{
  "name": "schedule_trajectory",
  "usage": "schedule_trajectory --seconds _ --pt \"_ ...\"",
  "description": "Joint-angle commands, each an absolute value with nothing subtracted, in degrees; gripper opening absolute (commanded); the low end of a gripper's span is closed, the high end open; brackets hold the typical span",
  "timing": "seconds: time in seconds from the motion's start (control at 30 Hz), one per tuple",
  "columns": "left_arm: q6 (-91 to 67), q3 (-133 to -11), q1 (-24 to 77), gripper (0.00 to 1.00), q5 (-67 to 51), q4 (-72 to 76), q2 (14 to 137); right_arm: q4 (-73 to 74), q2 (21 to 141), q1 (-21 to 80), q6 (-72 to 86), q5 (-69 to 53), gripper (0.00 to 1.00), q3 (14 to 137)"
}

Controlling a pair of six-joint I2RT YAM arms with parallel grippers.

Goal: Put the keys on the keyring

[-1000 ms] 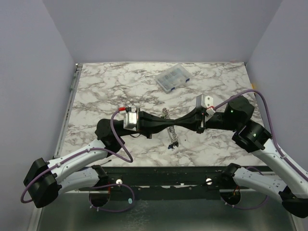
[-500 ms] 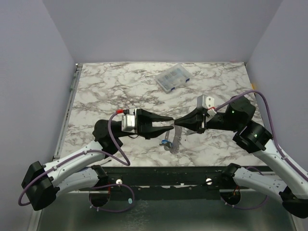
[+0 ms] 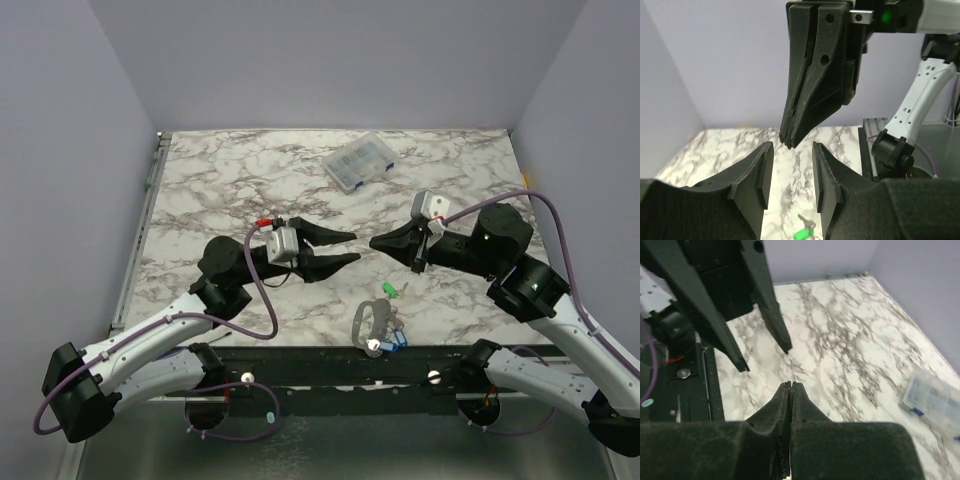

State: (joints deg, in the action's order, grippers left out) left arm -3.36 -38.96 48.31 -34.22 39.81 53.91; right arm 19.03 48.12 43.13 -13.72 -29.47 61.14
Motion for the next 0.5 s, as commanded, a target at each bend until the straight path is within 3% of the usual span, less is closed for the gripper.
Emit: schedule_trajectory --seconds 0.0,0.2,0.3,0.37,0.47 --pt "-5.1 -39.5 48.0 0.43 -24.6 28.4 53.0 18.0 46.7 43.4 -6.6 -11.3 0.01 56.9" --pt "-9.2 -36.9 49.8 0.43 -14.7 14.7 54.3 26.4 49.3 43.3 12.8 13.1 0.01 53.2" --pt "-8.3 -35.7 54.6 0.43 -8.8 10.3 54.9 32.2 51.4 43.3 19.4 18.0 0.04 50.6" --pt "-7.0 -36.0 59.4 0.45 -1.8 6.7 56.9 37.7 53.7 43.2 24.9 18.6 0.32 50.5" --pt "-7.4 -37.5 65.5 0.48 3.8 2.9 61.5 44.6 55.3 43.2 33.2 18.7 0.63 50.3"
